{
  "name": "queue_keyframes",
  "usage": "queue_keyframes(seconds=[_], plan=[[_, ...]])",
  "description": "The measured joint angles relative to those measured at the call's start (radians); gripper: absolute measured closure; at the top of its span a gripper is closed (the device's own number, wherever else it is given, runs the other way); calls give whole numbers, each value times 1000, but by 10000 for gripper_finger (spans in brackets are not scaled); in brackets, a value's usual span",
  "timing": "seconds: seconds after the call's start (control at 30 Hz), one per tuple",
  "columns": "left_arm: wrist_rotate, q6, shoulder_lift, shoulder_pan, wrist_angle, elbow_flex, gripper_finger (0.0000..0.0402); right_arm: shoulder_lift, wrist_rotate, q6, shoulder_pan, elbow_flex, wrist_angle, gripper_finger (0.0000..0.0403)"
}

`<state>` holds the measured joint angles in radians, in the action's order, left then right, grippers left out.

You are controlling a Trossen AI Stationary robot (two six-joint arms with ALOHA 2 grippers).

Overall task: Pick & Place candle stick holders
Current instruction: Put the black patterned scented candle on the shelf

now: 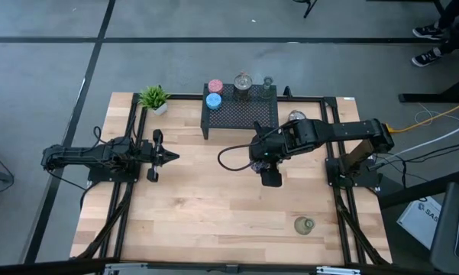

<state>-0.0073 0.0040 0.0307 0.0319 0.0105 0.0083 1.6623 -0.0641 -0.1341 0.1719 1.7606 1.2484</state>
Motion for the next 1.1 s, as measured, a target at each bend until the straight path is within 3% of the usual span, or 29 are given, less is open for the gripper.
queue_keyframes(seconds=[1.1], plan=[[0, 0, 0, 0, 0, 0, 395, 0, -3, 10, 0, 0, -81, 96]])
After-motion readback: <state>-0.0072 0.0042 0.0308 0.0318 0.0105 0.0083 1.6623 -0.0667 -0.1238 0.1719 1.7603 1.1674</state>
